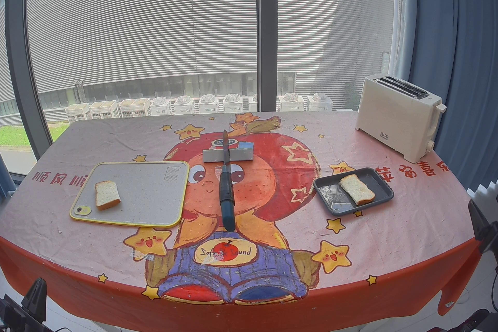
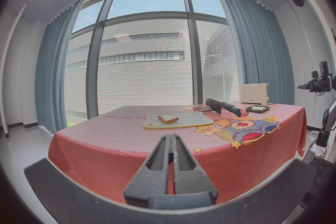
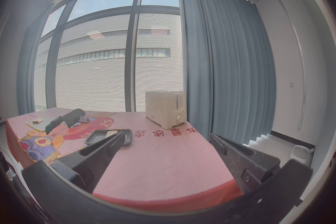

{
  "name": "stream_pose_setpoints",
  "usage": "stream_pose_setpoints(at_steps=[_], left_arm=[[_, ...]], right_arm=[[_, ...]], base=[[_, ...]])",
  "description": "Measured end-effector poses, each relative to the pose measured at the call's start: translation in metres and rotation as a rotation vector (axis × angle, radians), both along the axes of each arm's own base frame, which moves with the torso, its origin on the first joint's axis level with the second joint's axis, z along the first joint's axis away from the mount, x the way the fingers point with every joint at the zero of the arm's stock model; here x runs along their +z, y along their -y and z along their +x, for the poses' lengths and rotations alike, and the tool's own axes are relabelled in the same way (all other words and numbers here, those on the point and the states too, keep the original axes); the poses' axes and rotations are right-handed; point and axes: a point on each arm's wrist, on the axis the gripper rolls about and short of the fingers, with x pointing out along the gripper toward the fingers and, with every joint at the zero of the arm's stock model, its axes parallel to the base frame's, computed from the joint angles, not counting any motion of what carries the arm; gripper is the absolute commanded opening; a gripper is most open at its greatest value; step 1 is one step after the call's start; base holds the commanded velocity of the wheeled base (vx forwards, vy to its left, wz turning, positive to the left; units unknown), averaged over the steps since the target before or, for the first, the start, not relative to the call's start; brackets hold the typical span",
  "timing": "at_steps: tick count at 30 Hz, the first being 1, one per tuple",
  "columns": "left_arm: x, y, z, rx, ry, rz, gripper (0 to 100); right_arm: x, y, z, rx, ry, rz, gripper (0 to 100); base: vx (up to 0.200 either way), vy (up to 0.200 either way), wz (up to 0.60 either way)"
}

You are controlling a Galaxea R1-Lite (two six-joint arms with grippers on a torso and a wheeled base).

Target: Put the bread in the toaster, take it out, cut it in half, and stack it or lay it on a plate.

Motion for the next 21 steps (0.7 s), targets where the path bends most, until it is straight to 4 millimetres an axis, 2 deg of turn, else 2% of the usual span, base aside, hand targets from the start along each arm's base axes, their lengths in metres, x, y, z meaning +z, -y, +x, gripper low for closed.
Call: stream_pose_setpoints(at_steps=[11,15,21], left_arm=[[0.000,0.000,0.000,0.000,0.000,0.000,0],[0.000,0.000,0.000,0.001,0.000,0.000,0],[0.000,0.000,0.000,0.000,0.000,0.000,0]], right_arm=[[-0.016,-0.001,-0.048,0.097,-0.044,-0.033,100],[-0.019,-0.001,-0.059,0.112,-0.008,-0.041,100],[-0.041,-0.001,-0.072,0.129,-0.038,-0.050,100]], base=[[0.000,0.000,0.00],[0.000,0.000,0.00],[0.000,0.000,0.00]])
